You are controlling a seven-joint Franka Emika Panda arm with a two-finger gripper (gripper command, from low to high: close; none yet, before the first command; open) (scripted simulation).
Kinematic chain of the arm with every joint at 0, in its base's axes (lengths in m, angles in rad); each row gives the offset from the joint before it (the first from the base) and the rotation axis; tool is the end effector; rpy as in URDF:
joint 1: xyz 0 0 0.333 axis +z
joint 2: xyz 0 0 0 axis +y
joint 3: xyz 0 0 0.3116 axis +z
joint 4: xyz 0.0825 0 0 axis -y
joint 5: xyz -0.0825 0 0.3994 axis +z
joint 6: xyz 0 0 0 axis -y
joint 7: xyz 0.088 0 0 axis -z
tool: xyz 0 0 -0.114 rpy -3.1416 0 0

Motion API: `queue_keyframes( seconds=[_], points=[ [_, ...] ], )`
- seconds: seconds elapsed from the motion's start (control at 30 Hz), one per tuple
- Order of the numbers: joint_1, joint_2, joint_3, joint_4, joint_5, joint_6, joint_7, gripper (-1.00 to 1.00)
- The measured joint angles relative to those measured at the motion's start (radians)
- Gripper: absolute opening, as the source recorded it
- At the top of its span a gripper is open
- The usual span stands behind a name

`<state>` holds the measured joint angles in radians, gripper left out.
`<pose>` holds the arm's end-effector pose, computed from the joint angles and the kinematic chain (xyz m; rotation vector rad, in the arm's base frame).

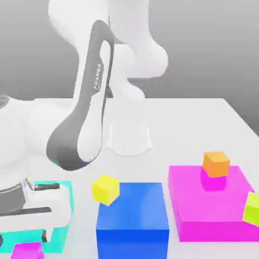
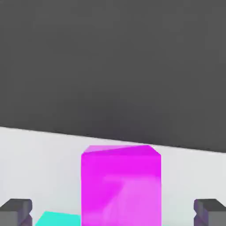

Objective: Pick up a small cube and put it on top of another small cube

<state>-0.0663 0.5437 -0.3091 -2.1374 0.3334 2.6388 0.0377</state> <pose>0.5255 -0.2232 0.1334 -2.9692 1.0254 -0.0039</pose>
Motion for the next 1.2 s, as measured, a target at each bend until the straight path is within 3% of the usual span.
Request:
queue_keyframes(
  seconds=[0.03,0.27,0.53,0.87,1.2],
  points=[
    [-0.013,0.031,0.015,0.007,0.015,0.023,-0.011,-1.0],
    [-0.014,0.035,0.017,0.008,0.017,0.024,-0.013,-1.0],
    [0.078,-0.177,-0.028,-0.05,-0.106,-0.155,0.006,-1.0],
    [0.165,-0.505,-0.019,-0.26,-0.252,-0.258,0.126,-1.0],
    [0.149,-0.842,0.073,-0.491,-0.431,-0.308,0.331,-1.0]
  ],
)
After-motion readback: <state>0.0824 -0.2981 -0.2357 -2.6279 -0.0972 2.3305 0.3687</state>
